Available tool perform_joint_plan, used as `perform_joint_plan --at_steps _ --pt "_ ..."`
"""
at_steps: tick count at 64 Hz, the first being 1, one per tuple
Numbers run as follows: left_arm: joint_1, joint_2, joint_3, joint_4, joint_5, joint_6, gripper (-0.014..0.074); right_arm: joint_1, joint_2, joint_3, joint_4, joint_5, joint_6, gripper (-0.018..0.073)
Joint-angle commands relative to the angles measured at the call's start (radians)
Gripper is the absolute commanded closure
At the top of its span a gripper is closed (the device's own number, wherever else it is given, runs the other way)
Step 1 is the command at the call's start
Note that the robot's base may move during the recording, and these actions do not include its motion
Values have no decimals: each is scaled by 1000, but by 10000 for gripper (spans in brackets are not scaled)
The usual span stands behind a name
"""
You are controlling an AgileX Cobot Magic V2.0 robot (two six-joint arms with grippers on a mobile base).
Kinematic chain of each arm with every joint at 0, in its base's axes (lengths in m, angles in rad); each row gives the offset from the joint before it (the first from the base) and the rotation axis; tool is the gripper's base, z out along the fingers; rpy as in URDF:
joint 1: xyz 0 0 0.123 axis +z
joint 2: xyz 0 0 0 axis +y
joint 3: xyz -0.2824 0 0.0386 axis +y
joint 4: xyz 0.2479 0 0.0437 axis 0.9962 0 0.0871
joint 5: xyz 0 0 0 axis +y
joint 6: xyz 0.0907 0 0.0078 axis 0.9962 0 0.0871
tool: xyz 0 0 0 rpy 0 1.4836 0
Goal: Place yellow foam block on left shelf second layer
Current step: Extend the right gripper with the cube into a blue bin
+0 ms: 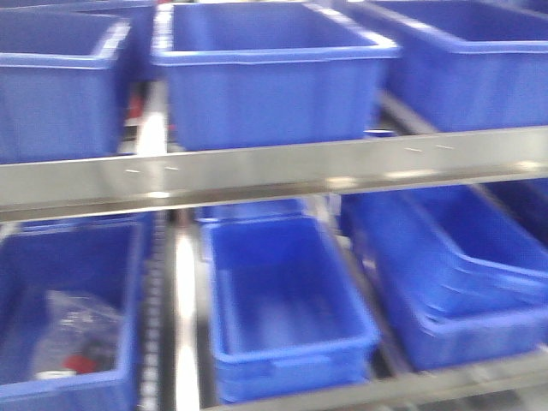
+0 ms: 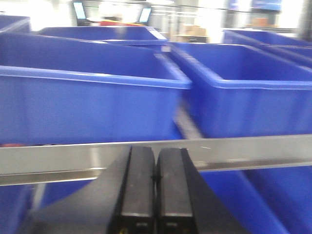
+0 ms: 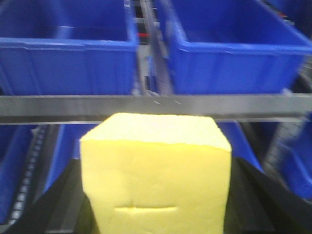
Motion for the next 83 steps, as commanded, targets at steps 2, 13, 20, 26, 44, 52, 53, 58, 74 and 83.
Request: perform_joint_plan --at_steps 2,13,20,26,44,52,53,58,74,83 --pt "3 -15 25 -4 -90 -5 460 -4 13 -28 -19 -83 -8 148" --pt "3 -15 25 -4 -90 -5 460 -4 13 -28 -19 -83 -8 148" --pt "3 -15 25 -4 -90 -5 460 -3 13 -28 -19 -83 -8 148" --pt "3 -15 25 -4 -90 -5 460 -3 13 -28 -19 -83 -8 148" --pt "3 -15 25 -4 -90 -5 460 -3 13 -28 -19 -83 -8 148" --pt "3 -15 25 -4 -90 -5 460 -3 13 -28 -22 -86 -9 148" --pt "3 -15 25 -4 -90 -5 460 -3 13 -28 -32 -92 -9 148" --pt "3 -15 25 -4 -90 -5 460 -3 13 -28 -101 -119 -9 148" --pt "3 -15 25 -4 -90 -5 460 -3 13 -28 -122 -121 -9 148" --pt "3 -15 25 -4 -90 -5 460 -3 13 -28 -120 -150 -5 148"
